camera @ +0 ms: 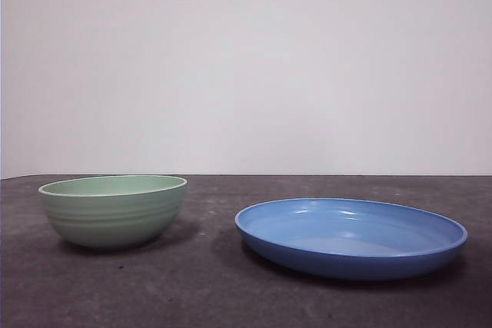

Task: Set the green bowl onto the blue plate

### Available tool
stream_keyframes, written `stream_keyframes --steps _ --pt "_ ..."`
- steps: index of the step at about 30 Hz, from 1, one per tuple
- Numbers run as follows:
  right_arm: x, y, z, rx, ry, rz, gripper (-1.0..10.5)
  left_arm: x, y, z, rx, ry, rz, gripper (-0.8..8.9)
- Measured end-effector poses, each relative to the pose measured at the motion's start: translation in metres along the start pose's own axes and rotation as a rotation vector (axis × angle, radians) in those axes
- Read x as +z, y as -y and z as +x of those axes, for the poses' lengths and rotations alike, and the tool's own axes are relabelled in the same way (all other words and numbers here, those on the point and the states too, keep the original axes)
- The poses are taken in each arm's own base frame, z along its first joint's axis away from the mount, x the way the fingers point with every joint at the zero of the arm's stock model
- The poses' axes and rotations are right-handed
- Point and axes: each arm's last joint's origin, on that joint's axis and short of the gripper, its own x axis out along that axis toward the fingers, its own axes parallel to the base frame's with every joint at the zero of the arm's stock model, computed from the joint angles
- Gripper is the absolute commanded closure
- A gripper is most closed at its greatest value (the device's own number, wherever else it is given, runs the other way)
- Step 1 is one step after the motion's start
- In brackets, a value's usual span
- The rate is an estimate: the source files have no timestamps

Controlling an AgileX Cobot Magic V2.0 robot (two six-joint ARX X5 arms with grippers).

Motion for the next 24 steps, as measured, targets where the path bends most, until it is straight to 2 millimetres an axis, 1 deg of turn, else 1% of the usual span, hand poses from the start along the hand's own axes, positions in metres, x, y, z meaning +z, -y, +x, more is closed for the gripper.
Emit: stream_keyframes --steps 17,21,24 --pt "0.0034 0.0000 0.0001 0.001 0.039 0.001 9.2 0.0007 0.0000 0.0000 -0.001 0.008 -0.045 7.96" --pt "0.0048 -0.0010 0.0000 0.038 0.052 0.064 9.3 0.0005 0.0000 0.0000 0.000 0.005 -0.074 7.96" --pt "0.0047 -0.0025 -0.0001 0.090 0.045 0.153 9.3 -0.0019 -0.0001 0.0013 0.003 -0.027 -0.107 7.96"
